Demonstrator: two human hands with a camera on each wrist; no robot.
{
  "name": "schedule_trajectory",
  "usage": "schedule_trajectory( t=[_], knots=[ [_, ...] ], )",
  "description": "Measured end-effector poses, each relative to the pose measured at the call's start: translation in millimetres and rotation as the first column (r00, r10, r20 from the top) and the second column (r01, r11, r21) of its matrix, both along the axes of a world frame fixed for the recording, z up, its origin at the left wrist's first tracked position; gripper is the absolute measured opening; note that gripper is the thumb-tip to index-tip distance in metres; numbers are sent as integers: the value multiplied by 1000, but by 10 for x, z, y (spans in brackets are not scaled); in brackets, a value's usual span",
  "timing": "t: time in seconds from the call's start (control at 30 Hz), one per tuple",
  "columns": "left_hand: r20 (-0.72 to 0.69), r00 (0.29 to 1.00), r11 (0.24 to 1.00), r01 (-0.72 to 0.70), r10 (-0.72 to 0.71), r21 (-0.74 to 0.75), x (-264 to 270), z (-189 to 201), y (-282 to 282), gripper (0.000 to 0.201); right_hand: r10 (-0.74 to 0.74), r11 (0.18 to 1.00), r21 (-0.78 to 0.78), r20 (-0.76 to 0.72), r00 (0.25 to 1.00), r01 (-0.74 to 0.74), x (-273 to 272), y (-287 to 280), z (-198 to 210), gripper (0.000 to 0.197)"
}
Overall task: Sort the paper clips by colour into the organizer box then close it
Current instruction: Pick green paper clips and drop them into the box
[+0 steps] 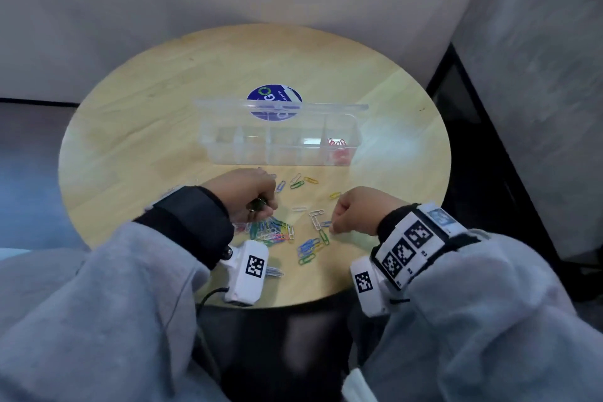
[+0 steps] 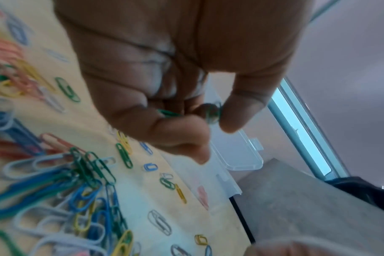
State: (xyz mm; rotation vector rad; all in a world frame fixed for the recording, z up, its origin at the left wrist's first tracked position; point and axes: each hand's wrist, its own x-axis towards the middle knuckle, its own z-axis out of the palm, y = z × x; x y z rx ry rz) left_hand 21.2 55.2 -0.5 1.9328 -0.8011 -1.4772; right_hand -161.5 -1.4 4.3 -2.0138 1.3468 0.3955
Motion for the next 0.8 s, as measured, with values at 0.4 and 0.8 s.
schedule_trajectory(
  t=[0.4, 0.8],
  knots=[
    [81, 995, 998, 56, -57, 18, 114, -77, 114, 22, 96, 987, -108, -177, 980, -117, 163, -27, -238, 15],
    [393, 845, 929, 362, -363, 80, 40, -115, 166, 10, 58, 979, -193, -52, 997, -67, 130, 20, -273, 18]
  ],
)
